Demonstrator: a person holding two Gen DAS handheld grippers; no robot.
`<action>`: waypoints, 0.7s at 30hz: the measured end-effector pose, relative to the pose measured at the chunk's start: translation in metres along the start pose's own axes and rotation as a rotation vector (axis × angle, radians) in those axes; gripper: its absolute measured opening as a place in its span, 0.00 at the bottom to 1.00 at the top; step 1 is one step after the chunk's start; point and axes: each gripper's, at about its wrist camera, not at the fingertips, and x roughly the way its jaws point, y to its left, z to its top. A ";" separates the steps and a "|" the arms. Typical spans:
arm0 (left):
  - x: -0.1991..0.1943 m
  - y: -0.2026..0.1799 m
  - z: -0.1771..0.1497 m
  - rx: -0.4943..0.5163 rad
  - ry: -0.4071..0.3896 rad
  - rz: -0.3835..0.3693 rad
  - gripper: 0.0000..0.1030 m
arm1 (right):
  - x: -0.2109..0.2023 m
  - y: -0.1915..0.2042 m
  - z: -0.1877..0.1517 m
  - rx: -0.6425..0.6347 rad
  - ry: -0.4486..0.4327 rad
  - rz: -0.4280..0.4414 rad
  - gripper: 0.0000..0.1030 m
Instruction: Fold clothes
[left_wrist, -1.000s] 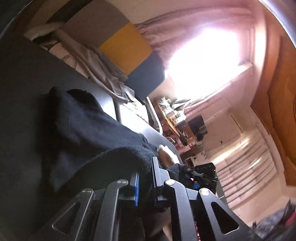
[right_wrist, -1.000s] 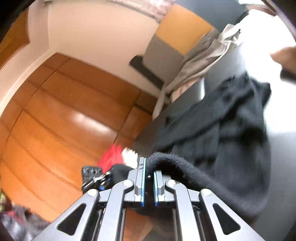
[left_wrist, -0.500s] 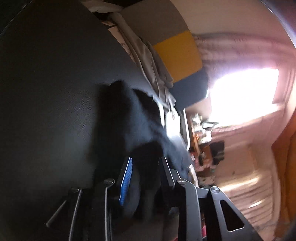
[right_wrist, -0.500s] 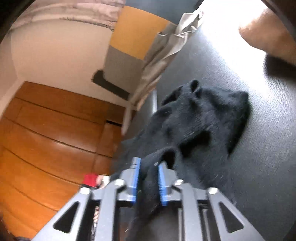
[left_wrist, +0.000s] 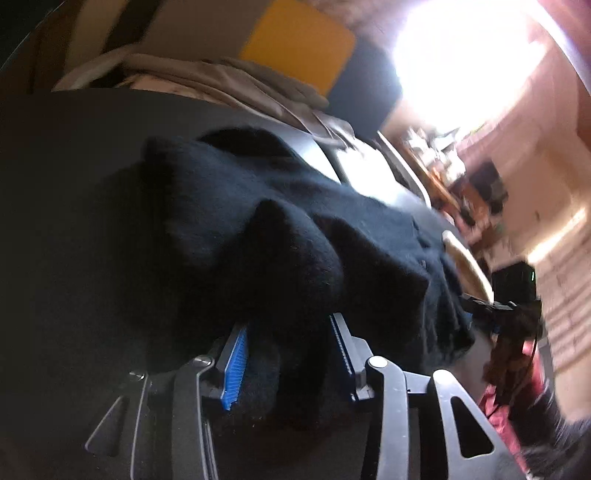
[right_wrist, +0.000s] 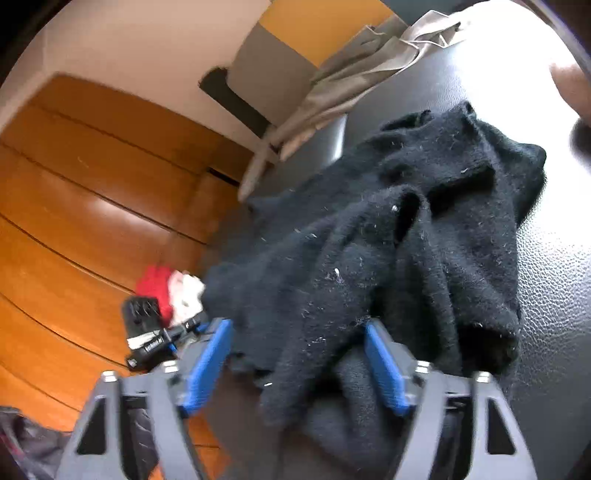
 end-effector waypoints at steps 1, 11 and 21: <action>-0.001 -0.004 0.001 0.026 0.004 -0.007 0.23 | 0.003 0.001 0.000 -0.018 0.018 -0.026 0.29; -0.048 0.038 0.042 -0.270 -0.207 -0.513 0.10 | -0.028 0.011 0.031 -0.007 -0.124 0.142 0.17; -0.025 0.078 0.093 -0.464 -0.281 -0.293 0.24 | -0.003 -0.027 0.106 0.203 -0.237 0.131 0.64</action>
